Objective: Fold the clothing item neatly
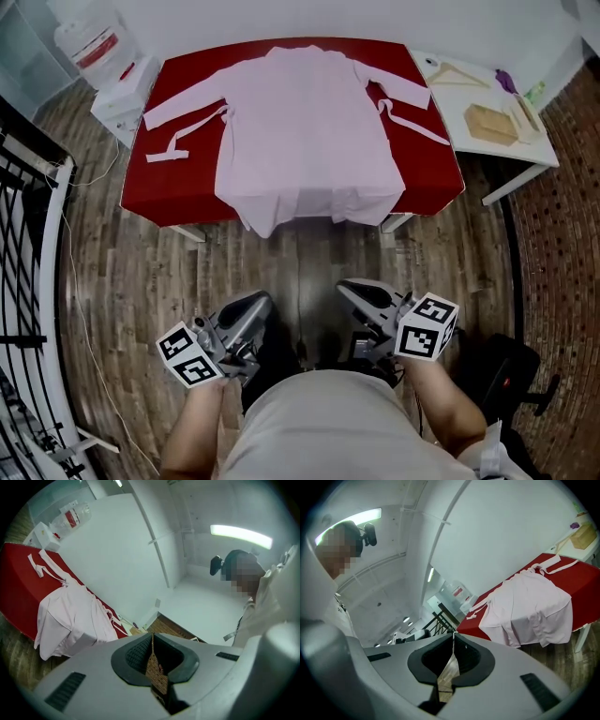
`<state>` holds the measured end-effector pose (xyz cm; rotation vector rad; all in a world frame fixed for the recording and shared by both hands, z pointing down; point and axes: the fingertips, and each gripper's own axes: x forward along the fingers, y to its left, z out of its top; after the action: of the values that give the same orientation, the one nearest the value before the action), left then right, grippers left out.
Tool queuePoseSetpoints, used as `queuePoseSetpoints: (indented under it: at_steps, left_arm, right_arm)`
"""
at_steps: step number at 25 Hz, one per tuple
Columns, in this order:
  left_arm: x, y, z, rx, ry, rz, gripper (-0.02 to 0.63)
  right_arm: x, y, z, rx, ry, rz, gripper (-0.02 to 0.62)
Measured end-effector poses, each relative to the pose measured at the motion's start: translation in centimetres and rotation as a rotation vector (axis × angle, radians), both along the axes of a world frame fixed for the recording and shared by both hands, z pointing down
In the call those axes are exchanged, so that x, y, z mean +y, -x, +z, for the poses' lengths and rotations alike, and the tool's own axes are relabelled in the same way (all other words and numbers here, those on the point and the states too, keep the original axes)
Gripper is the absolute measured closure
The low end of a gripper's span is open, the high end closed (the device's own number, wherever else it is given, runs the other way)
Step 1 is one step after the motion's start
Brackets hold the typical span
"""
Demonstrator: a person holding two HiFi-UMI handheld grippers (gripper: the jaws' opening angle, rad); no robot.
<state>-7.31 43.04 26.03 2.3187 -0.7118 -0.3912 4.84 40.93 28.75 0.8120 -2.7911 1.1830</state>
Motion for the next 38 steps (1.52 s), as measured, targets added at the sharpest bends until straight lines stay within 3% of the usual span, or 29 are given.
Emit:
queuePoseSetpoints:
  at_steps: [11,20,29,38]
  left_arm:
    - [-7.1,7.6,-0.1,0.015,0.009,0.109,0.598]
    - [-9.8,10.8,0.5,0.021,0.011,0.186,0.598]
    - [-13.5,12.2,1.1,0.003,0.007,0.168,0.598]
    - [-20.2,11.7,2.0,-0.124,-0.022,0.099,0.598]
  right_arm:
    - [-5.1,5.8,0.8,0.079,0.024,0.123,0.580]
    - [-7.5,8.4,0.7,0.154,-0.004,0.215,0.580]
    - [-11.9,9.1,1.0,0.206,-0.033,0.250,0.580]
    - [-18.0,7.3,3.2,0.216,-0.003,0.227,0.580]
